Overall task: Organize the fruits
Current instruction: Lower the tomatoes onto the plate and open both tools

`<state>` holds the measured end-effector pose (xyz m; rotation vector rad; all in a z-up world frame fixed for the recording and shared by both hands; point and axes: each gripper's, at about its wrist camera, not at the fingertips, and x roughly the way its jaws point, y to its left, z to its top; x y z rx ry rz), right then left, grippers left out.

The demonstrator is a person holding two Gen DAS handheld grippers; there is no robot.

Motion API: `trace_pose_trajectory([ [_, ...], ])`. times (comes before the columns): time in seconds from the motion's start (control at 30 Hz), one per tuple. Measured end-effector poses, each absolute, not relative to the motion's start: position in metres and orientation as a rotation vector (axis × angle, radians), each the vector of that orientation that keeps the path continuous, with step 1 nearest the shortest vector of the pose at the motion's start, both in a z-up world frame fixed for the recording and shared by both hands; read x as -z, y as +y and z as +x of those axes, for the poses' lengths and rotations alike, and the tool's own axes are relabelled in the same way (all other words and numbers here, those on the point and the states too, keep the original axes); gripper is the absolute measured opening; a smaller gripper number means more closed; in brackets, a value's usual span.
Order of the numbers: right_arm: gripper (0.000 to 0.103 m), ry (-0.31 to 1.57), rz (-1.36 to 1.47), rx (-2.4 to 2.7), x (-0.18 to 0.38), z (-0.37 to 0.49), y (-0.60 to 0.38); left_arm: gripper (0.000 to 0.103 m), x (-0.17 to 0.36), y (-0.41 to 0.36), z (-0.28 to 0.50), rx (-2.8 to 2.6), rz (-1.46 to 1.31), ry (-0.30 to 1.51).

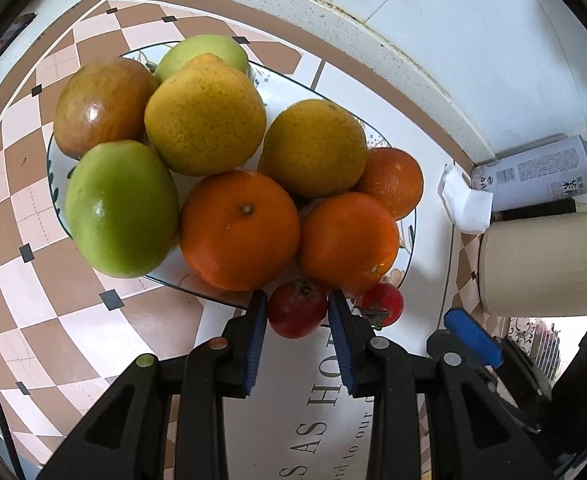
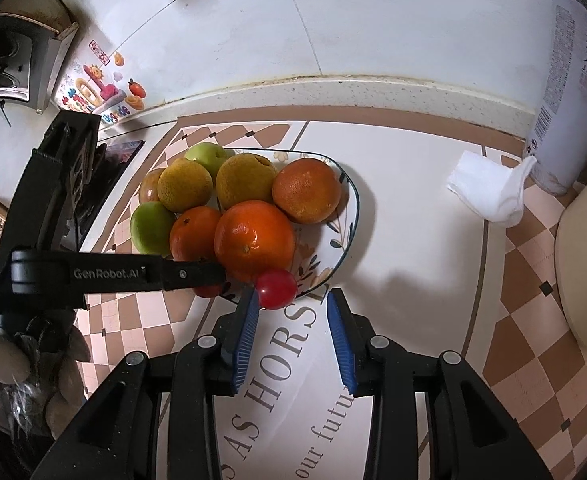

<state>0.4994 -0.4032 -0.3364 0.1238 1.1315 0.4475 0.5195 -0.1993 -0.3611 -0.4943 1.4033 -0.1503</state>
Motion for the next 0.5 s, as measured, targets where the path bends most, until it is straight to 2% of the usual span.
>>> trace_pose_trajectory([
  [0.43, 0.039, 1.117, 0.134, -0.43, 0.327, 0.492, -0.395, 0.029, 0.341, -0.198, 0.518, 0.14, -0.432, 1.342],
  [0.47, 0.04, 1.117, 0.134, -0.427, 0.327, 0.491, -0.395, 0.029, 0.336, -0.198, 0.517, 0.134, -0.411, 1.33],
  [0.5, 0.047, 1.119, 0.135, -0.424, 0.327, 0.489, -0.395, 0.029, 0.331, -0.198, 0.516, 0.12, -0.377, 1.317],
])
